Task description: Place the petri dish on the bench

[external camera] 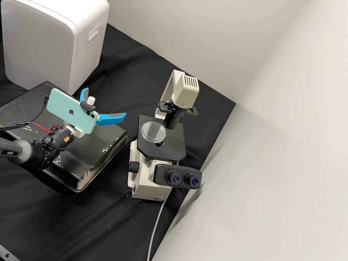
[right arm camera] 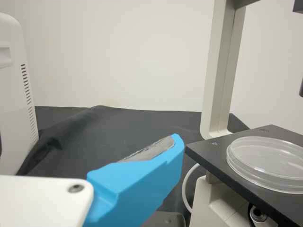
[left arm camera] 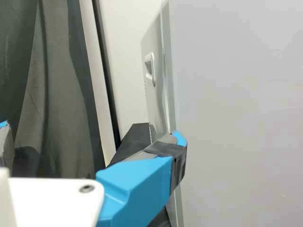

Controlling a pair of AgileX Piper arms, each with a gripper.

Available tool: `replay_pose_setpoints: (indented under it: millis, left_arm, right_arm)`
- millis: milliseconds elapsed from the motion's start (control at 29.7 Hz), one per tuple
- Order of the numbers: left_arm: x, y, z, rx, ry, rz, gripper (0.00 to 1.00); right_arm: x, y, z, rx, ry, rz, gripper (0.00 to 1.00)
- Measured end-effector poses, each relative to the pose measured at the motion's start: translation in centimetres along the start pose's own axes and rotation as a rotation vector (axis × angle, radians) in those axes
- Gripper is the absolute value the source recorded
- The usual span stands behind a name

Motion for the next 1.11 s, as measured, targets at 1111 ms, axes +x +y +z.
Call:
replay_pose_setpoints:
  millis: [1111]
  left_arm:
    - [-3.4, -1.69, 6.7, -0.058, -0.195, -0.024, 1.00]
  right_arm:
    - [0.0, 0.0, 0.0, 0.000, 0.000, 0.000, 1.00]
